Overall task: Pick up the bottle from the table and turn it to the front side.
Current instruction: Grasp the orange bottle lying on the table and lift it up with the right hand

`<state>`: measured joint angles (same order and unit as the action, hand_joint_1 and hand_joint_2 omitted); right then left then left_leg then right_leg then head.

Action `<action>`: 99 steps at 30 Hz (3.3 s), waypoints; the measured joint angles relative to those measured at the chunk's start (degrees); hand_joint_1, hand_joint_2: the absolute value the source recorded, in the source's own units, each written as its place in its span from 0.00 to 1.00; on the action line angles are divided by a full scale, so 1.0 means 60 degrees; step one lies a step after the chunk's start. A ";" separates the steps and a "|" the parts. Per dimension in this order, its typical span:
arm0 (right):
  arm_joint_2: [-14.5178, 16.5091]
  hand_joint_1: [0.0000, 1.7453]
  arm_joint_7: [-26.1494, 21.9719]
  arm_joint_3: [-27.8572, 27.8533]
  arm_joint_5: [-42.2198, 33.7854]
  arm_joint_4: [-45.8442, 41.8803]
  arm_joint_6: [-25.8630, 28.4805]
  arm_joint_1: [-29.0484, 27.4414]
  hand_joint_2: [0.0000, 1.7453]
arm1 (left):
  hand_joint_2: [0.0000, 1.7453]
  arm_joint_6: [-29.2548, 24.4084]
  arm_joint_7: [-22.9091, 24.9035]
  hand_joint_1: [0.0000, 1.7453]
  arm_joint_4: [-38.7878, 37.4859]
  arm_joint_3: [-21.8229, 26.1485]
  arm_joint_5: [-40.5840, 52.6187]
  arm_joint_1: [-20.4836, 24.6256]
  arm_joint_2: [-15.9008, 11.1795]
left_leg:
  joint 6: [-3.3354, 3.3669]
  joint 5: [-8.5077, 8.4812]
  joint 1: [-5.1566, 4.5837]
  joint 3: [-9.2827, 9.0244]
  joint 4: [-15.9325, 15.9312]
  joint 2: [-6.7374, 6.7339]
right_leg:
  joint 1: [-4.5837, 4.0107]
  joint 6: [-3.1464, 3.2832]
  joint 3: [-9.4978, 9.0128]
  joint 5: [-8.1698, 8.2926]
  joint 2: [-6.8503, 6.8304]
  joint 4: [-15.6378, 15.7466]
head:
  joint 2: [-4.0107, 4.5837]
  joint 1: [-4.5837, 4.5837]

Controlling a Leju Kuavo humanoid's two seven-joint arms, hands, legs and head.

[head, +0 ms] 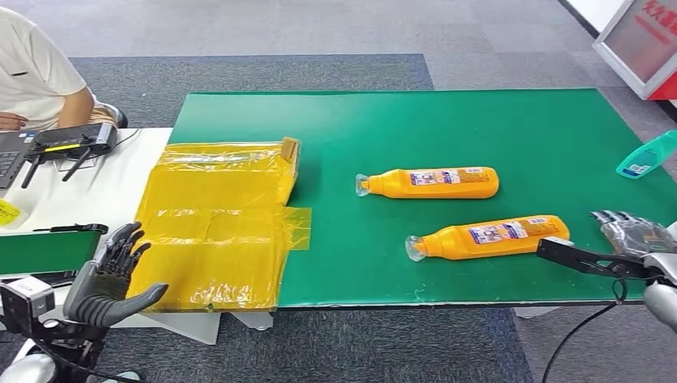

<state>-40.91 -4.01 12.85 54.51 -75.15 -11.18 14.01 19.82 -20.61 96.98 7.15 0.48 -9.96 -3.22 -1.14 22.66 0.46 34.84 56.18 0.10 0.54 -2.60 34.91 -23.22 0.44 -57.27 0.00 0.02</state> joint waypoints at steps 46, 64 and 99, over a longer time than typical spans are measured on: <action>0.0099 0.00 -0.1452 0.4016 -0.2319 0.1419 -0.0422 0.2960 1.00 | 1.00 0.0110 -0.0395 0.00 -0.0365 -0.0943 -0.0184 0.0388 -0.0248 | 0.0000 -0.0014 0.0001 0.0000 0.0000 -0.0001 | -0.0001 -0.0004 0.0002 0.0006 0.0001 -0.0001 | 0.0000 0.0000; 0.1514 0.00 -0.1383 0.4962 -0.1987 0.3211 0.0048 0.3570 1.00 | 1.00 0.0225 -0.0450 0.00 -0.0484 -0.1225 -0.0192 0.0547 -0.0298 | 0.0000 -0.0016 0.0001 0.0000 0.0000 0.0000 | -0.0001 -0.0004 0.0001 0.0006 0.0000 -0.0001 | 0.0000 0.0000; 0.1666 1.00 -0.1043 0.4805 -0.1372 0.4216 0.0828 0.3576 1.00 | 1.00 0.0145 -0.0617 0.00 -0.0381 -0.1452 0.0215 0.0393 -0.0464 | 0.0001 -0.0020 0.0001 -0.0030 0.0001 -0.0001 | -0.0002 -0.0009 -0.0024 0.0021 0.0003 0.0001 | 0.0000 -0.0002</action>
<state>-30.91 -10.27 41.68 46.28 -49.86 -6.21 35.46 20.69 -24.31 94.70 -1.56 1.77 -7.61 -6.01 -1.13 22.53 0.47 34.66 56.19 0.10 0.53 -2.66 34.76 -23.09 0.46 -57.26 0.00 0.01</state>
